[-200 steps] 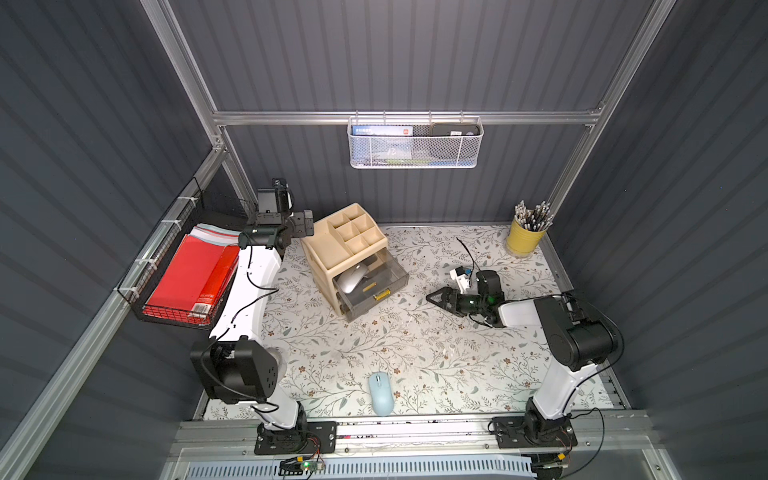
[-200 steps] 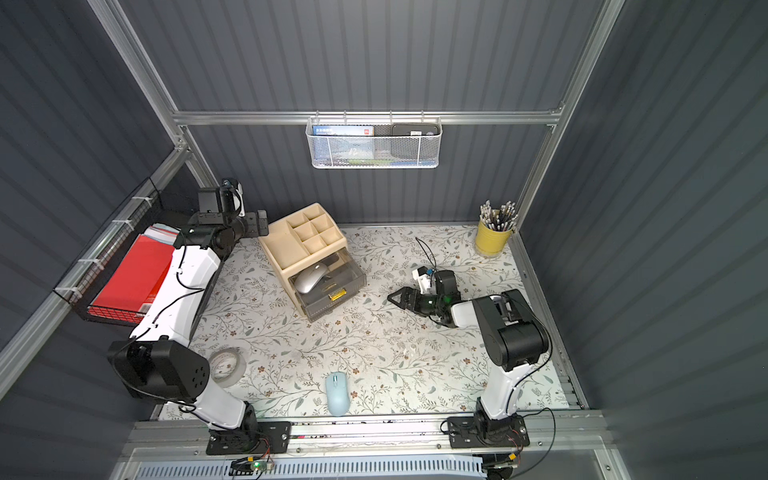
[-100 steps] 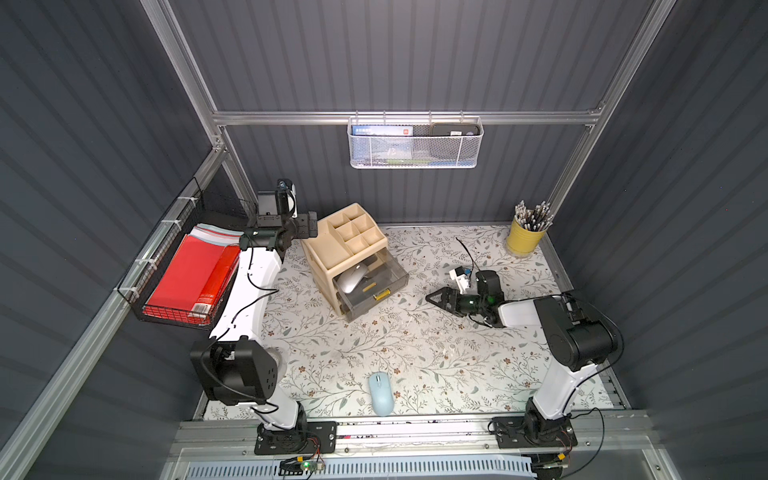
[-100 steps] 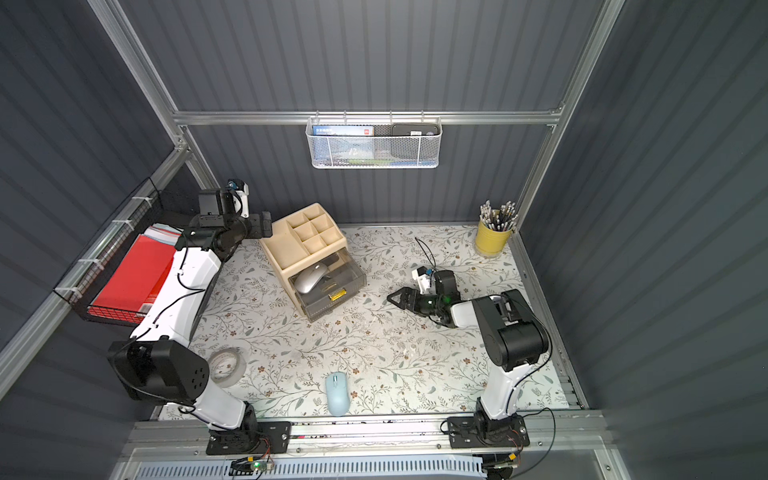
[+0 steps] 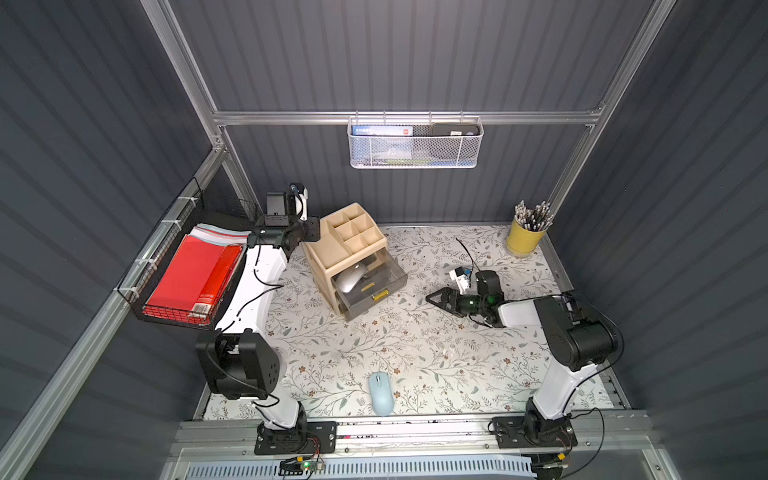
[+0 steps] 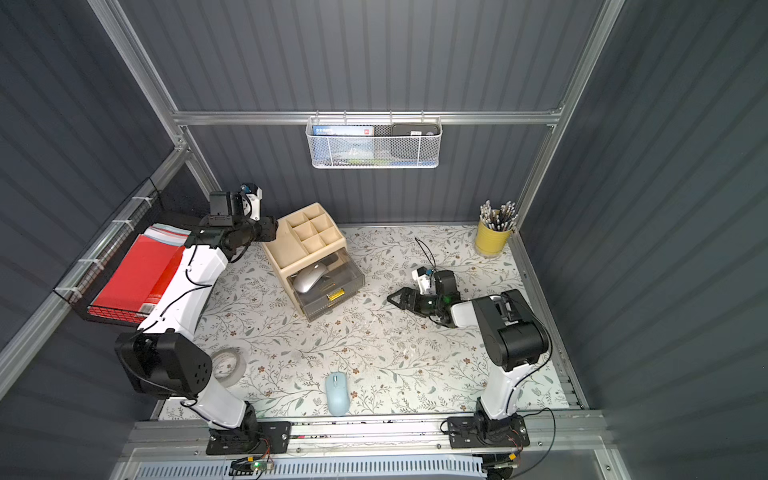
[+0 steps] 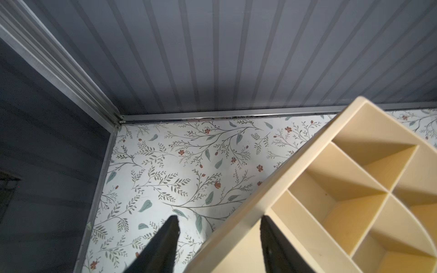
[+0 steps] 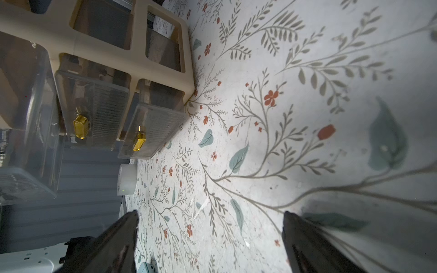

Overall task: Take the mice out of the drawer
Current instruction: Adjust the storage box at the center of the board.

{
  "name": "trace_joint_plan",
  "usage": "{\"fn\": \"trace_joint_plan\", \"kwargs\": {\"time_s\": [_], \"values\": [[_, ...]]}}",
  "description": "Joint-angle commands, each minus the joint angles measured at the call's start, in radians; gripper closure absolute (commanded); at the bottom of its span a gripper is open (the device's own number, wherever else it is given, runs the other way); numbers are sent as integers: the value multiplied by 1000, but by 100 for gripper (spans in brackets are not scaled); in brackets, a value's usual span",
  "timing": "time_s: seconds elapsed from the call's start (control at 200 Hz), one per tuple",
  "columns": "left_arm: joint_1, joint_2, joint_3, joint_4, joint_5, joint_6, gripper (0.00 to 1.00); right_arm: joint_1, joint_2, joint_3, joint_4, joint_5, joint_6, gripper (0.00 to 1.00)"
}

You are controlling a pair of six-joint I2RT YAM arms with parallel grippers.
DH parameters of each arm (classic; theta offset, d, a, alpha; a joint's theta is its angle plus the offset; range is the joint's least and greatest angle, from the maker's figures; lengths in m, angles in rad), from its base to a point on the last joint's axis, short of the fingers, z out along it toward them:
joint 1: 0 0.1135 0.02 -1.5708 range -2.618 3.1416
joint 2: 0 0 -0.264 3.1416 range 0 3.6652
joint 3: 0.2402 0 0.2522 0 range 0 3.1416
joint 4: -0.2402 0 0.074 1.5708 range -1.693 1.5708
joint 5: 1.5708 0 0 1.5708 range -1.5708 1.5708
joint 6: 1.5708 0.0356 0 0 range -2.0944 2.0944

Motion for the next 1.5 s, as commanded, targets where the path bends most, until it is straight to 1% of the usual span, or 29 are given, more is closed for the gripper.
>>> {"fn": "trace_joint_plan", "kwargs": {"time_s": [0.0,0.09,0.22,0.3,0.435,0.565,0.69,0.825,0.845,0.89,0.981,1.041,1.086,1.136,1.166,1.176,1.196,1.226,1.271,1.341,1.426,1.451,1.491], "values": [[-2,8,22,-31,37,-19,51,5,-17,16,-17,1,-19,1],[-11,-4,15,-36,47,-29,56,5,-30,19,-28,7,-23,1],[-35,-30,3,-37,85,-48,57,4,-72,45,-96,43,-45,1],[-64,-43,-16,-41,97,-60,59,2,-119,88,-214,137,-67,1],[-147,-48,-71,-47,98,-75,67,1,-207,212,-432,300,-108,1],[-205,-60,-150,-14,110,-121,74,1,-263,363,-640,413,-152,1],[-237,-100,-218,26,117,-172,82,4,-316,478,-773,504,-197,1],[-286,-149,-255,38,122,-202,91,19,-381,517,-825,521,-230,2],[-291,-156,-259,39,119,-206,92,24,-391,520,-829,561,-234,2],[-301,-169,-267,36,117,-209,94,39,-414,528,-840,581,-246,3],[-307,-189,-276,29,114,-209,96,61,-433,552,-864,558,-266,3],[-308,-196,-274,18,110,-201,97,79,-425,574,-883,552,-287,5],[-308,-197,-264,3,106,-192,98,93,-413,592,-892,552,-301,11],[-308,-201,-253,-11,104,-182,99,106,-400,614,-896,542,-313,21],[-308,-206,-246,-17,104,-175,99,117,-394,625,-893,541,-317,30],[-308,-206,-244,-20,103,-174,99,120,-391,630,-893,512,-319,34],[-308,-208,-239,-25,100,-171,99,128,-384,642,-899,500,-324,39],[-308,-213,-234,-33,96,-165,99,143,-371,663,-914,497,-331,45],[-308,-218,-227,-45,93,-155,99,167,-353,691,-937,494,-350,60],[-307,-219,-216,-58,89,-145,100,199,-319,731,-982,494,-379,81],[-308,-215,-202,-78,86,-118,100,223,-289,749,-1016,487,-399,95],[-307,-215,-202,-79,87,-112,100,227,-283,746,-1014,479,-403,97],[-308,-216,-202,-76,88,-105,100,230,-277,737,-1005,462,-404,98]]}}
